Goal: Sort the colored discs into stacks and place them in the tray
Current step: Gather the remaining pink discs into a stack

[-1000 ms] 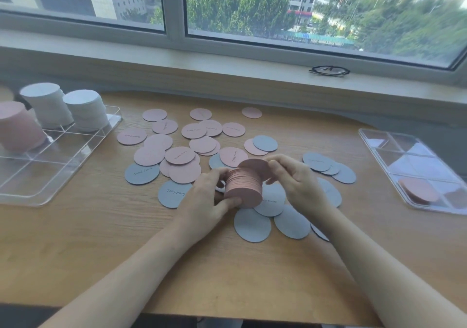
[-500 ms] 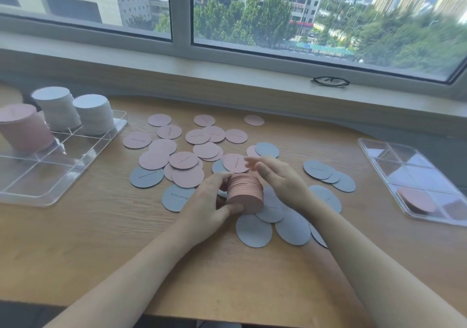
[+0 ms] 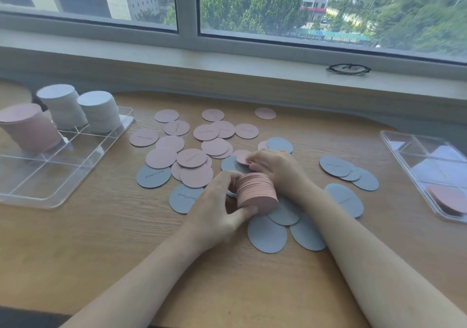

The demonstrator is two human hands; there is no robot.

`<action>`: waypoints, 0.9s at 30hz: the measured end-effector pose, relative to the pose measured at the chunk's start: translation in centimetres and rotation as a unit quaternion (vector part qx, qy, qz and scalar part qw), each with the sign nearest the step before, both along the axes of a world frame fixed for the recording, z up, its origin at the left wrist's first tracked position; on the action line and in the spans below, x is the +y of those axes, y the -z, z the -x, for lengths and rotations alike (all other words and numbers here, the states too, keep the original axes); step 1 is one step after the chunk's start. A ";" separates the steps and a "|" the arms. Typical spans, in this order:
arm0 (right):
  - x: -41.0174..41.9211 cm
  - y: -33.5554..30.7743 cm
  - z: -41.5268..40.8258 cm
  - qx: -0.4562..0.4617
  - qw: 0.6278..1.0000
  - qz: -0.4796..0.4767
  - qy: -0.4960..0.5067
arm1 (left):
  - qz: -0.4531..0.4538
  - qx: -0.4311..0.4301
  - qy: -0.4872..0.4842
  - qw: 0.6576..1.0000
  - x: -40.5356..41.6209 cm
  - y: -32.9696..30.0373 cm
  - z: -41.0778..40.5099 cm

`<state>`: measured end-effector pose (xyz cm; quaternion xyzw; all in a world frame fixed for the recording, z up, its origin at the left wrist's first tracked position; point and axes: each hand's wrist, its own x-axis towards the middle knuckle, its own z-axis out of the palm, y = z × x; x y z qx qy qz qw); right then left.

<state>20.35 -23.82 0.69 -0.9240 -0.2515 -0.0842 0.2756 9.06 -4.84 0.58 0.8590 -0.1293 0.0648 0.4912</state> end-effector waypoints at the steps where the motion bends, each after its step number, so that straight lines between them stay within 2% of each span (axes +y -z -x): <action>1: -0.1 -0.1 0.2 -0.014 1.000 -0.015 0.010 | -0.001 0.000 -0.002 1.000 0.0 0.0 0.0; 3: -0.4 -0.7 0.8 -0.010 0.994 -0.105 0.029 | 0.002 0.001 -0.003 1.000 -0.1 -0.2 0.1; 6: -1.2 -2.5 2.2 0.066 0.965 -0.254 0.027 | 0.010 0.000 -0.013 1.000 -0.2 -0.4 0.3; 8: -1.8 -3.5 3.3 0.124 0.950 -0.287 -0.013 | 0.013 0.001 -0.028 1.000 -0.2 -0.4 0.3; 13: -1.9 -3.8 4.3 0.223 0.948 -0.209 -0.085 | 0.004 0.007 -0.022 1.000 0.1 0.0 -0.1; 15: -1.6 -3.3 4.0 0.251 0.941 -0.213 -0.079 | -0.017 0.000 -0.011 1.000 0.1 -0.2 -0.1; 16: -1.4 -3.2 3.8 0.242 0.942 -0.226 -0.061 | -0.019 -0.004 -0.010 1.000 0.1 -0.2 -0.1; 18: -1.2 -2.4 3.0 0.163 0.959 -0.232 0.002 | -0.016 -0.006 -0.011 1.000 0.1 -0.2 -0.3; 21: -1.6 -0.7 0.7 0.012 0.988 -0.127 0.088 | -0.009 0.000 -0.009 1.000 0.2 0.1 -0.4; 24: -1.9 0.6 -1.4 0.005 0.994 0.030 0.109 | 0.000 0.004 -0.006 1.000 0.3 0.4 -0.6; 27: -1.9 0.7 -2.1 0.011 0.985 0.105 0.136 | 0.003 -0.013 0.000 1.000 0.3 0.5 -0.6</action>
